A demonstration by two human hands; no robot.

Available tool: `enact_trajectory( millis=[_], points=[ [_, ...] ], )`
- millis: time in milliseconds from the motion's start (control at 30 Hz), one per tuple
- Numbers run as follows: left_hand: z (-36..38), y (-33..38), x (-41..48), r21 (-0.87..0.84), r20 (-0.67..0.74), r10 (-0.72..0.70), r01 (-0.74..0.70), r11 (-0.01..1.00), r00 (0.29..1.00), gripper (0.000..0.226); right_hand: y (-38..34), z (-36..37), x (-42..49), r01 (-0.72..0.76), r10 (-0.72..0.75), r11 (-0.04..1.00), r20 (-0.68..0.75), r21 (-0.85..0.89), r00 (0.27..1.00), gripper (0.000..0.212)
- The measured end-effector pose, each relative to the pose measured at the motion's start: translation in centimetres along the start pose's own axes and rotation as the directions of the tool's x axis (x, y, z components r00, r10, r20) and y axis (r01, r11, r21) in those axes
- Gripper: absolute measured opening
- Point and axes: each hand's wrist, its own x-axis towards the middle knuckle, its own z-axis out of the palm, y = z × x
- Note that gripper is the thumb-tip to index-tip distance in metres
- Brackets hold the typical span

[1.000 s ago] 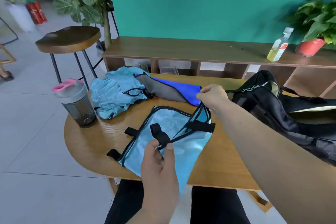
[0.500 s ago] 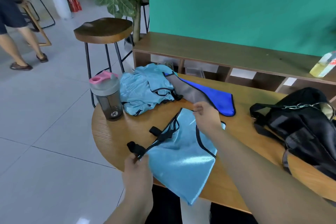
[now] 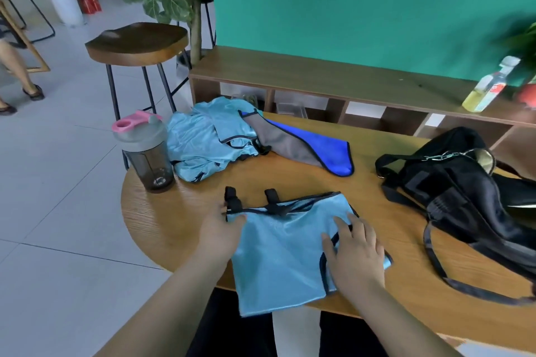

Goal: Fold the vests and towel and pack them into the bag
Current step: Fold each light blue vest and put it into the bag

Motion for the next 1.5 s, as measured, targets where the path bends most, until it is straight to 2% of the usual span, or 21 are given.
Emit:
enact_trajectory(
  millis=[100,167,233,300,400,467,633,833,900,967,1033,1067,1133,1200,1233,1300,1367,1433,1500],
  points=[
    [1.2,0.8,1.0,0.145,0.073,0.099,-0.109,0.983,0.992,0.034,1.4,-1.2,-1.8,-0.1,0.1,0.995,-0.067,-0.006,0.993,0.056],
    [1.9,1.1,1.5,0.168,0.088,0.143,-0.156,0.973,0.986,0.031,2.8,-2.0,-1.1,-0.114,0.118,0.992,-0.093,0.046,0.989,0.052],
    [2.4,1.0,2.0,0.195,0.087,0.161,-0.175,0.965,0.983,0.044,4.0,-2.7,0.6,-0.097,0.106,0.99,-0.092,0.1,0.99,0.048],
    [2.6,0.9,2.2,0.193,0.085,0.173,-0.187,0.963,0.981,0.054,5.1,-3.2,2.9,-0.09,0.096,0.979,-0.023,0.185,0.995,0.047],
    [2.7,0.8,2.5,0.16,0.088,0.189,-0.201,0.966,0.978,0.051,6.4,-3.0,6.0,-0.112,0.075,0.953,0.138,0.282,0.988,0.05],
    [2.6,0.9,2.7,0.141,0.079,0.191,-0.201,0.969,0.978,0.049,6.9,-2.9,7.2,-0.104,0.047,0.942,0.182,0.318,0.982,0.047],
    [2.2,1.3,2.3,0.157,0.039,0.219,-0.222,0.962,0.975,0.044,7.2,-3.2,7.5,-0.063,0.036,0.888,0.069,0.455,0.997,0.013],
    [2.5,1.5,1.5,0.187,-0.022,0.286,-0.278,0.942,0.958,0.031,7.8,-2.9,6.5,-0.067,0.07,0.842,0.015,0.536,0.997,0.014],
    [2.9,1.5,1.1,0.232,-0.037,0.304,-0.288,0.929,0.952,0.027,7.6,-3.0,6.5,-0.08,0.085,0.842,0.014,0.533,0.996,0.021],
    [3.1,1.3,0.6,0.365,-0.062,0.422,-0.373,0.853,0.904,0.027,7.2,-2.9,6.2,-0.012,0.046,0.928,-0.082,0.373,0.996,0.033],
    [3.3,0.7,-0.1,0.536,-0.007,0.592,-0.497,0.682,0.806,0.03,6.2,-2.8,5.5,0.212,-0.151,0.948,-0.251,0.236,0.956,0.032],
    [3.5,0.5,-0.8,0.573,0.064,0.637,-0.551,0.607,0.768,0.027,5.4,-2.8,5.1,0.366,-0.298,0.906,-0.296,0.211,0.908,0.026],
    [4.2,-0.4,-2.0,0.621,0.243,0.674,-0.646,0.444,0.697,0.019,3.6,-2.2,4.4,0.647,-0.59,0.74,-0.287,0.182,0.755,0.021],
    [4.9,-1.7,-2.9,0.653,0.37,0.665,-0.691,0.31,0.649,0.019,1.6,-1.1,4.2,0.783,-0.755,0.598,-0.208,0.171,0.622,0.033],
    [5.2,-2.3,-3.1,0.658,0.399,0.651,-0.696,0.287,0.646,0.023,0.7,-0.5,4.2,0.806,-0.788,0.57,-0.172,0.16,0.592,0.042],
    [5.4,-3.2,-2.9,0.658,0.426,0.607,-0.69,0.301,0.671,0.036,-0.6,0.3,4.3,0.789,-0.783,0.593,-0.116,0.159,0.611,0.054],
    [5.1,-3.8,-2.6,0.659,0.452,0.573,-0.689,0.303,0.684,0.046,-1.2,0.4,4.4,0.707,-0.706,0.676,-0.091,0.206,0.702,0.058],
    [4.9,-4.3,-2.5,0.685,0.495,0.541,-0.688,0.238,0.68,0.053,-1.6,0.4,4.5,0.598,-0.6,0.762,-0.075,0.25,0.796,0.055],
    [4.8,-4.5,-2.5,0.731,0.539,0.477,-0.667,0.145,0.695,0.064,-2.3,0.5,4.7,0.527,-0.534,0.823,-0.03,0.213,0.845,0.054]
  ],
)
